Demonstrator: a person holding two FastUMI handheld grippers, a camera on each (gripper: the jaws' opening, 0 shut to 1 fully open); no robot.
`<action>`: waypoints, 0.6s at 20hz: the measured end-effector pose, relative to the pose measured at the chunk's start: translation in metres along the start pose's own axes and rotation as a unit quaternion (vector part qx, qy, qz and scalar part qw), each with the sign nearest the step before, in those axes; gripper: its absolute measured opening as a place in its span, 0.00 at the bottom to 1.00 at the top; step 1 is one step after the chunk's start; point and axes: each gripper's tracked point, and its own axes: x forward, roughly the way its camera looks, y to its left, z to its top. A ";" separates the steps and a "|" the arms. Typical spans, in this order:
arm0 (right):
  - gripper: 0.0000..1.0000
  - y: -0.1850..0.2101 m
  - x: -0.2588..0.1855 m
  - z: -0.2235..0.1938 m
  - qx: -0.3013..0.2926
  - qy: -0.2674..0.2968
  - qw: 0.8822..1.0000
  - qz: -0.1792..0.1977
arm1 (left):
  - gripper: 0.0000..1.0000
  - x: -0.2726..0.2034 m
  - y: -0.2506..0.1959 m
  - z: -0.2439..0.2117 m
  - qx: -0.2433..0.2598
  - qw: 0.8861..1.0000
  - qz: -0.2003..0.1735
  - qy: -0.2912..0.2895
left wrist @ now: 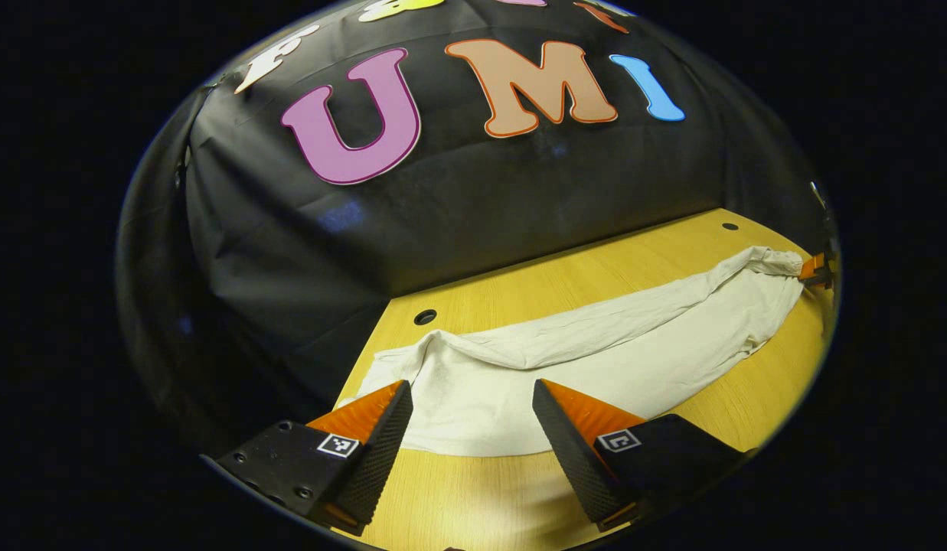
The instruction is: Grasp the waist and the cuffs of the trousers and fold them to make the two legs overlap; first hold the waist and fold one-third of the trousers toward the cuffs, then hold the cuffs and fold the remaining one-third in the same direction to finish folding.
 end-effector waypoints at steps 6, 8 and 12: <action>0.27 -0.010 0.009 0.013 0.005 0.017 1.000 0.011 | 0.96 -0.009 -0.007 -0.002 -0.014 1.000 0.012 0.002; 0.21 -0.021 0.007 0.028 -0.007 0.015 1.000 0.008 | 0.96 -0.013 -0.009 -0.002 -0.015 1.000 0.017 0.001; 0.21 -0.013 -0.015 0.055 0.009 -0.010 0.999 0.034 | 0.96 -0.015 -0.015 -0.003 -0.035 0.999 0.017 -0.002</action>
